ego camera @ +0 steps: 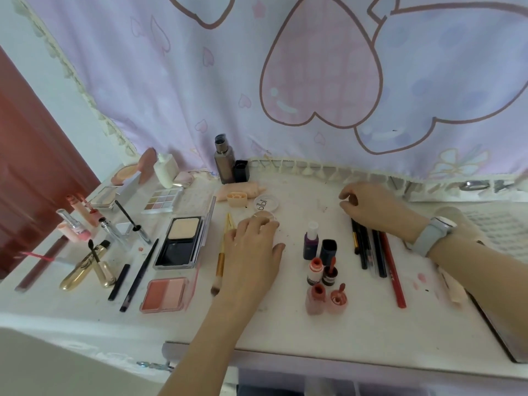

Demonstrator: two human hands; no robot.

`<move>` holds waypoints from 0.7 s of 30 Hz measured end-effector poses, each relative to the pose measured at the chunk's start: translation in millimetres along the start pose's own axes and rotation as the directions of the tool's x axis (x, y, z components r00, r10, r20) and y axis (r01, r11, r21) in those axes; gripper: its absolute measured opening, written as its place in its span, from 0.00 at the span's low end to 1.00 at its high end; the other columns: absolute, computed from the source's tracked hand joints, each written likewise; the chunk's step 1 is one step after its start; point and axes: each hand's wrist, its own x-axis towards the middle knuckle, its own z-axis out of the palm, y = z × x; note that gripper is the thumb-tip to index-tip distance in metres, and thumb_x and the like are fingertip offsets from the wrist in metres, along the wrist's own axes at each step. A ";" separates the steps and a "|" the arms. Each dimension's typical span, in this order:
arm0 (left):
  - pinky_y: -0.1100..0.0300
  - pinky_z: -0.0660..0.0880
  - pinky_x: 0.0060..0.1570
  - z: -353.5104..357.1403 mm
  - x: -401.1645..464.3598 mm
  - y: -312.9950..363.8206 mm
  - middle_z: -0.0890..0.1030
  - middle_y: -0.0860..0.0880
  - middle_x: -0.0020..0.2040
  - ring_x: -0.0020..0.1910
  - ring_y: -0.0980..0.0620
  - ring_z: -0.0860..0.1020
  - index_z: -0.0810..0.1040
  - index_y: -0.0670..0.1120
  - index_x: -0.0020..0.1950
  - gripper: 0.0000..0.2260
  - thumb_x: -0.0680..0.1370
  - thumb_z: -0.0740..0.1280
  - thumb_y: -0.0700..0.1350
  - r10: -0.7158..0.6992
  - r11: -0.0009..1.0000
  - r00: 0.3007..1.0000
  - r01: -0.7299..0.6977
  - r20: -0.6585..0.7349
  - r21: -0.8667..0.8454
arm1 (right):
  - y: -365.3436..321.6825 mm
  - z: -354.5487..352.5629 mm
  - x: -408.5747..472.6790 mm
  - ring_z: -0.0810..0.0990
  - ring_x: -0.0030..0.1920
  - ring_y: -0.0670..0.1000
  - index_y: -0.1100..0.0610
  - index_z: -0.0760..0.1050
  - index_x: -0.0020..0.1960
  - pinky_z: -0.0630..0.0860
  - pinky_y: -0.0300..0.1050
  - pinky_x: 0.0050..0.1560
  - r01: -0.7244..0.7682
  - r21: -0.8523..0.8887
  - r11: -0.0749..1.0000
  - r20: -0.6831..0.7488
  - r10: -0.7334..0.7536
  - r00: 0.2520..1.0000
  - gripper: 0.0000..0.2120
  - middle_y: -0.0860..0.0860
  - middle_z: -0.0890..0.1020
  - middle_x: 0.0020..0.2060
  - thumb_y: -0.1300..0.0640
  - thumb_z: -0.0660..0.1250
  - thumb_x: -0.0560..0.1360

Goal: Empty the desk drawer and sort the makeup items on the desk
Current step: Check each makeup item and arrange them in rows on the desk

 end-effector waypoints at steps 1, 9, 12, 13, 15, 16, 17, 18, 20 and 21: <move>0.51 0.75 0.42 3.1 -4.5 0.8 0.82 0.48 0.47 0.45 0.46 0.81 0.82 0.45 0.49 0.17 0.62 0.79 0.43 0.023 1.000 0.999 -0.023 -0.028 -0.004 | 2.0 1.7 -5.7 0.74 0.49 0.52 0.58 0.73 0.61 0.68 0.40 0.48 -0.006 -0.061 0.998 0.015 0.007 1.000 0.15 0.53 0.76 0.50 0.53 0.59 0.78; 0.53 0.72 0.41 12.3 -23.4 7.9 0.82 0.55 0.43 0.43 0.52 0.80 0.80 0.51 0.39 0.09 0.70 0.61 0.50 0.107 0.994 0.991 -0.107 0.076 0.002 | -10.1 14.5 -22.8 0.71 0.55 0.55 0.61 0.71 0.60 0.72 0.48 0.54 0.050 -0.238 0.970 0.040 -0.041 0.998 0.15 0.57 0.73 0.55 0.54 0.56 0.79; 0.53 0.72 0.41 12.9 -23.8 7.3 0.82 0.55 0.44 0.43 0.53 0.80 0.80 0.52 0.39 0.07 0.68 0.64 0.51 0.107 0.994 0.991 -0.108 0.085 0.000 | -13.8 17.6 -22.7 0.73 0.53 0.56 0.61 0.71 0.59 0.73 0.49 0.53 0.033 -0.238 0.971 0.048 -0.022 0.999 0.14 0.57 0.74 0.53 0.55 0.55 0.79; 0.53 0.72 0.41 13.6 -24.0 7.0 0.82 0.55 0.43 0.43 0.53 0.81 0.81 0.52 0.39 0.07 0.68 0.65 0.51 0.109 0.994 0.991 -0.110 0.075 0.003 | -14.7 18.0 -23.1 0.73 0.52 0.56 0.61 0.71 0.59 0.74 0.49 0.53 0.020 -0.227 0.974 0.049 -0.010 0.999 0.14 0.57 0.74 0.53 0.56 0.55 0.79; 0.52 0.73 0.40 14.0 -24.0 6.7 0.83 0.55 0.43 0.42 0.54 0.81 0.81 0.52 0.39 0.07 0.67 0.65 0.51 0.113 0.994 0.992 -0.113 0.056 -0.002 | -17.3 17.3 -23.9 0.75 0.50 0.57 0.61 0.70 0.61 0.74 0.48 0.51 -0.018 -0.192 0.981 0.048 0.028 0.998 0.14 0.58 0.74 0.52 0.57 0.56 0.78; 0.52 0.73 0.40 14.3 -24.0 6.7 0.83 0.55 0.43 0.42 0.54 0.81 0.82 0.52 0.39 0.07 0.67 0.66 0.51 0.116 0.993 0.992 -0.116 0.048 -0.004 | -18.7 17.3 -23.5 0.75 0.49 0.57 0.62 0.70 0.61 0.74 0.48 0.49 -0.043 -0.178 0.983 0.044 0.052 0.998 0.14 0.58 0.75 0.52 0.59 0.56 0.78; 0.53 0.73 0.40 14.9 -24.2 6.7 0.83 0.55 0.43 0.42 0.54 0.81 0.82 0.52 0.39 0.07 0.67 0.66 0.51 0.122 0.993 0.992 -0.122 0.038 0.003 | -20.1 17.2 -22.6 0.76 0.48 0.58 0.62 0.69 0.62 0.74 0.49 0.47 -0.070 -0.161 0.984 0.037 0.077 0.996 0.14 0.59 0.75 0.51 0.60 0.56 0.78; 0.53 0.73 0.39 15.2 -24.4 6.9 0.83 0.55 0.43 0.42 0.55 0.81 0.82 0.52 0.39 0.07 0.67 0.66 0.51 0.123 0.992 0.992 -0.123 0.034 0.012 | -21.8 16.7 -21.4 0.76 0.48 0.58 0.63 0.69 0.61 0.73 0.49 0.46 -0.103 -0.140 0.985 0.037 0.109 0.993 0.14 0.59 0.76 0.50 0.61 0.56 0.77; 0.54 0.73 0.39 15.3 -24.9 7.3 0.83 0.55 0.42 0.41 0.56 0.81 0.82 0.53 0.38 0.07 0.68 0.64 0.52 0.116 0.993 0.992 -0.118 0.047 0.030 | -25.0 15.0 -18.3 0.77 0.49 0.60 0.66 0.68 0.61 0.75 0.51 0.47 -0.152 -0.091 0.984 0.052 0.157 0.986 0.15 0.61 0.77 0.50 0.63 0.58 0.75; 0.54 0.73 0.39 15.4 -24.9 7.4 0.83 0.56 0.42 0.41 0.56 0.81 0.81 0.54 0.37 0.09 0.69 0.62 0.52 0.112 0.993 0.992 -0.114 0.055 0.040 | -25.7 13.9 -16.3 0.78 0.50 0.61 0.67 0.69 0.61 0.75 0.52 0.50 -0.166 -0.062 0.984 0.062 0.169 0.984 0.16 0.62 0.78 0.52 0.63 0.59 0.75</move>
